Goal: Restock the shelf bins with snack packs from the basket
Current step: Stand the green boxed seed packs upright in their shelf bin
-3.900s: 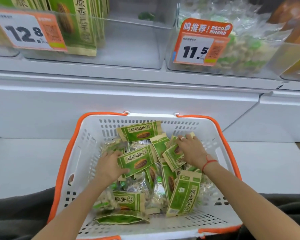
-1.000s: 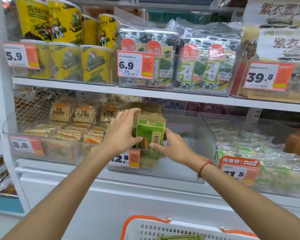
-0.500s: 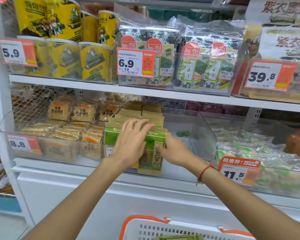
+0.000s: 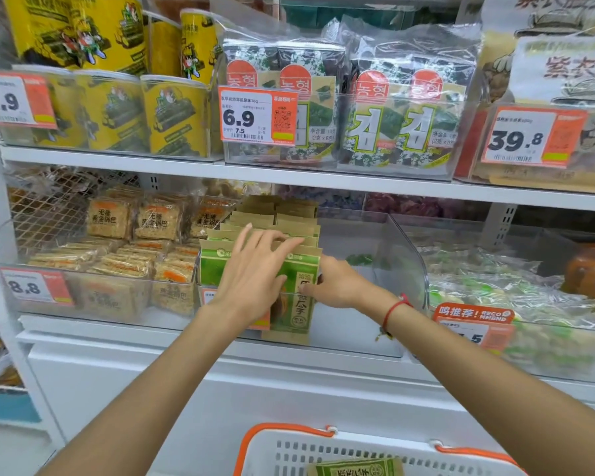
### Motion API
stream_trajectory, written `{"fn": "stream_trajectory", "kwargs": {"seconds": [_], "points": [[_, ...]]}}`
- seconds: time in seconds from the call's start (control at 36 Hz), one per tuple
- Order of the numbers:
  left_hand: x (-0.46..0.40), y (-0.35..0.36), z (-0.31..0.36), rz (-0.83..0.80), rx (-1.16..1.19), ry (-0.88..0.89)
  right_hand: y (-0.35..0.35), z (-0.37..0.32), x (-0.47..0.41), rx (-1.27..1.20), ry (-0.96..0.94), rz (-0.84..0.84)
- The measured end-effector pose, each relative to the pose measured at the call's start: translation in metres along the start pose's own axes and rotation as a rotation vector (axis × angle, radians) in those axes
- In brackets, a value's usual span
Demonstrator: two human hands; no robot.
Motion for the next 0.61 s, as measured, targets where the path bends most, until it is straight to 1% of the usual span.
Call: {"fn": "stream_trajectory", "kwargs": {"seconds": [0.11,0.17,0.19,0.25,0.28,0.31,0.33,0.39,0.44,0.5,0.61], "points": [[-0.003,-0.005,-0.010,-0.017,-0.036,-0.008,0.002,-0.006,-0.004,-0.051,-0.008,-0.109],[-0.003,-0.005,-0.012,-0.029,-0.049,0.011,-0.003,-0.004,-0.003,-0.027,-0.029,-0.119],[-0.003,-0.005,-0.013,-0.034,-0.054,0.019,-0.007,-0.002,-0.002,-0.013,-0.033,-0.071],[-0.002,-0.004,-0.014,-0.038,-0.051,0.021,-0.016,0.002,0.000,0.035,-0.051,0.135],[-0.001,-0.004,-0.015,-0.038,-0.043,0.021,-0.021,0.001,0.001,0.052,-0.100,0.241],[-0.001,-0.003,-0.016,-0.040,-0.031,0.019,-0.024,0.000,0.002,0.068,-0.172,0.294],[0.000,-0.003,-0.016,-0.042,-0.016,0.017,-0.026,-0.002,0.002,0.090,-0.252,0.304],[0.002,-0.002,-0.017,-0.055,0.017,0.017,-0.027,-0.005,0.001,0.183,-0.395,0.267],[0.004,-0.003,-0.017,-0.071,0.029,0.026,-0.026,-0.005,-0.005,0.304,-0.463,0.206],[0.005,-0.003,-0.017,-0.080,0.036,0.032,-0.023,-0.005,-0.011,0.366,-0.460,0.158],[0.005,-0.005,-0.017,-0.079,0.047,0.028,-0.027,-0.011,-0.014,0.384,-0.453,0.186]]}}
Point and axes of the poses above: each hand's wrist, its own x-axis away from the middle knuckle, its own y-axis out of the palm, z = x × y, the point moved 2 cm from there along -x, towards the middle knuckle, and after that the axes turned 14 degrees about z, right-handed, at the moved point
